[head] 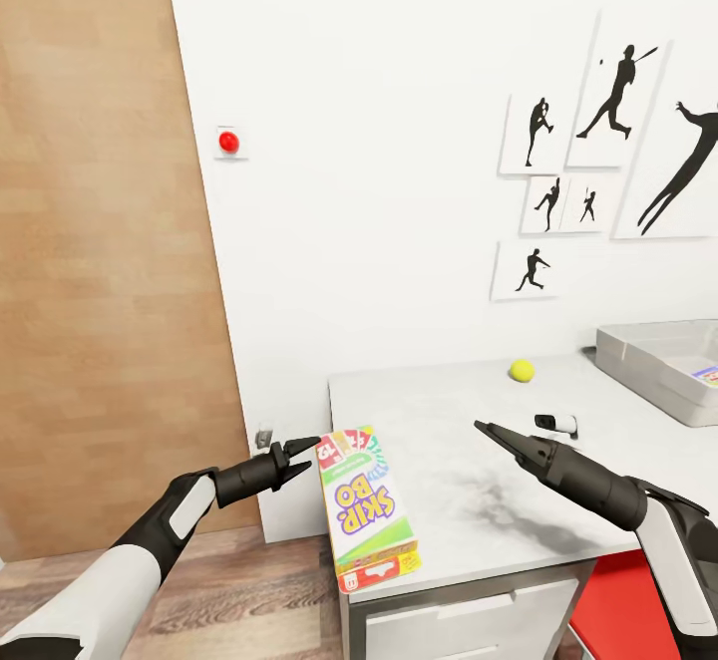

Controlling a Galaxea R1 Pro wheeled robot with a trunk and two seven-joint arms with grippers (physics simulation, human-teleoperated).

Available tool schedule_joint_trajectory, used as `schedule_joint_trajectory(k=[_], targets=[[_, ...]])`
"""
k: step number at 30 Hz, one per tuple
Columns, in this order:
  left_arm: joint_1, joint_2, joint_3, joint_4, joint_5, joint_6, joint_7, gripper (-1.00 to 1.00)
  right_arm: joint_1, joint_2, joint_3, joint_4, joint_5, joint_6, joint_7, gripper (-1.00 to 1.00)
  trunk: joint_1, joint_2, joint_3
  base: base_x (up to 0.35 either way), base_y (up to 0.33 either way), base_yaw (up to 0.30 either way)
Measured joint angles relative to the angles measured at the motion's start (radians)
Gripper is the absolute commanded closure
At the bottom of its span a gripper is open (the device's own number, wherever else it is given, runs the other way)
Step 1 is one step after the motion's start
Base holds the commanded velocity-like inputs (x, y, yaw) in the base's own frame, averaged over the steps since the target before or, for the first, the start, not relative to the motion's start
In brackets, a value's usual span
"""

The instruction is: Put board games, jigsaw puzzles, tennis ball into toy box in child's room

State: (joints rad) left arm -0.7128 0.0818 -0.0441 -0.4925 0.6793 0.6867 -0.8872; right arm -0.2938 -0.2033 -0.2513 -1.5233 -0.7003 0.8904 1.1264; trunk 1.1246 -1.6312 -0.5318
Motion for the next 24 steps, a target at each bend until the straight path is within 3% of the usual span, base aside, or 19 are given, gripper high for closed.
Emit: schedule_joint_trajectory(k=[7,24], targets=[[0.000,0.000,0.001,0.000,0.001,0.001,0.000,-1.00,0.000,0.000,0.000,0.000,0.000,0.000,0.000,-1.00,0.023,-0.042,-0.019,0.000,0.000,0.000],[0.000,0.000,0.001,0.000,0.004,0.002,0.001,-1.00,0.000,0.000,0.000,0.000,-0.001,-0.001,0.001,-1.00,0.023,-0.042,-0.019,0.000,0.000,0.000]])
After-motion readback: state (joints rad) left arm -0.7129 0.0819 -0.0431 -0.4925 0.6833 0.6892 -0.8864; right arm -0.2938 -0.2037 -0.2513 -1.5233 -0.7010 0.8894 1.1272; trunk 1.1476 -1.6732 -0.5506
